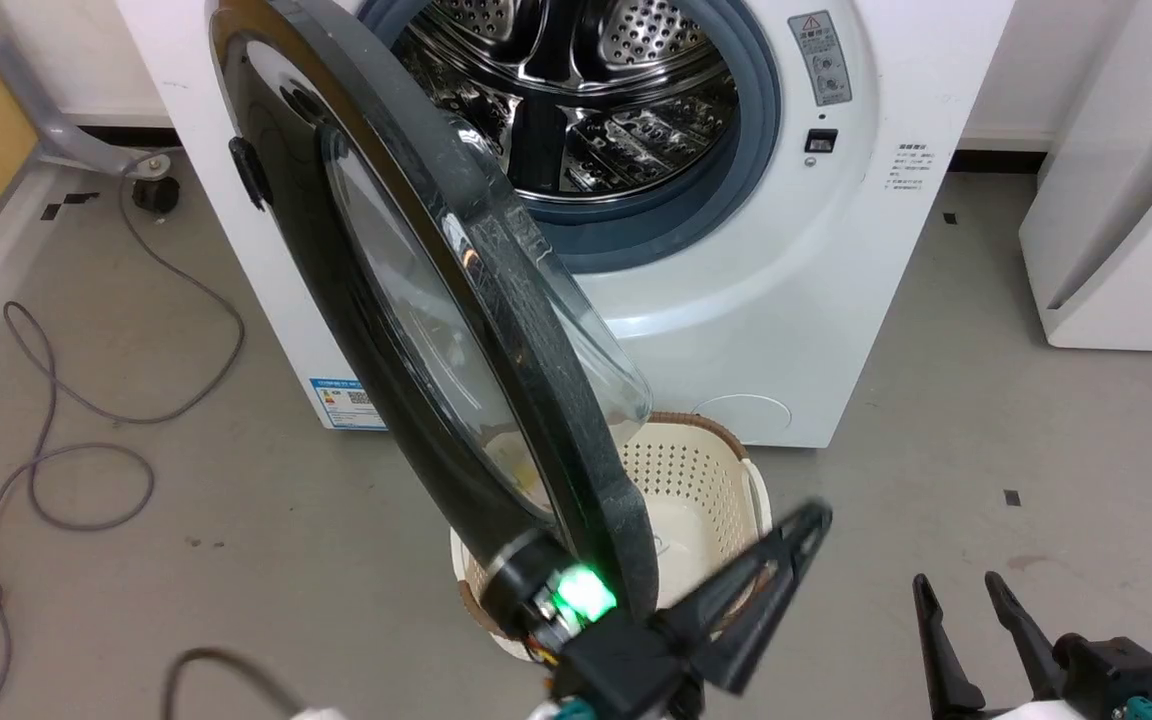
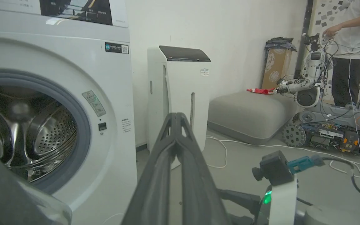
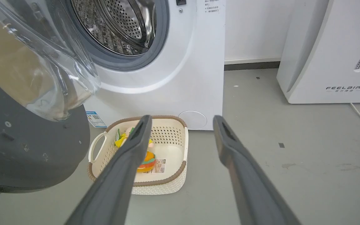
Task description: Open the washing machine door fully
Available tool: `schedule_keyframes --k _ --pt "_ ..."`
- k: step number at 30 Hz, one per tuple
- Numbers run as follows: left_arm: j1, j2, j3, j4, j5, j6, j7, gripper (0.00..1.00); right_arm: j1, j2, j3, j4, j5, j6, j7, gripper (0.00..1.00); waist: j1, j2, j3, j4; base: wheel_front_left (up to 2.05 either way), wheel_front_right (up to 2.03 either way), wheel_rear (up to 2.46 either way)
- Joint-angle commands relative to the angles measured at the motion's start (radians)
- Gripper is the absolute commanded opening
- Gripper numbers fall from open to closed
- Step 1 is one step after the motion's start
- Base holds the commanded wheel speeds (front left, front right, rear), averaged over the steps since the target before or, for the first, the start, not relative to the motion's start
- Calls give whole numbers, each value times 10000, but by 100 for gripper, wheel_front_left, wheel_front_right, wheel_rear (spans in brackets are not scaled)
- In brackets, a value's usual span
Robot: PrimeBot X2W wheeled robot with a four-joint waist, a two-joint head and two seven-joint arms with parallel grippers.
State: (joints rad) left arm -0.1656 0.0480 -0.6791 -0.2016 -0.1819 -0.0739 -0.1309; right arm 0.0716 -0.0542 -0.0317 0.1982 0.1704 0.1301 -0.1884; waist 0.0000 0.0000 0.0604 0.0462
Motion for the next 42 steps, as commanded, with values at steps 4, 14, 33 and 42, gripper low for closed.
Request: schedule_keyframes --k 4,14,33,42 --pt "282 93 -258 836 -196 -20 969 0 -219 39 24 85 105 6 -56 100 0 0 58 31 0 0 0" --pt "-465 43 -197 2760 -420 528 1222 0 -368 39 162 242 187 6 -59 100 0 0 204 -56 0 0 0" --pt "-823 43 -131 3855 -1062 1952 527 0 -407 39 215 534 342 6 -80 100 0 0 274 -24 0 0 0" --pt "320 633 -64 3003 -1044 2566 505 0 -222 39 100 699 418 6 -123 100 0 0 36 304 0 0 0"
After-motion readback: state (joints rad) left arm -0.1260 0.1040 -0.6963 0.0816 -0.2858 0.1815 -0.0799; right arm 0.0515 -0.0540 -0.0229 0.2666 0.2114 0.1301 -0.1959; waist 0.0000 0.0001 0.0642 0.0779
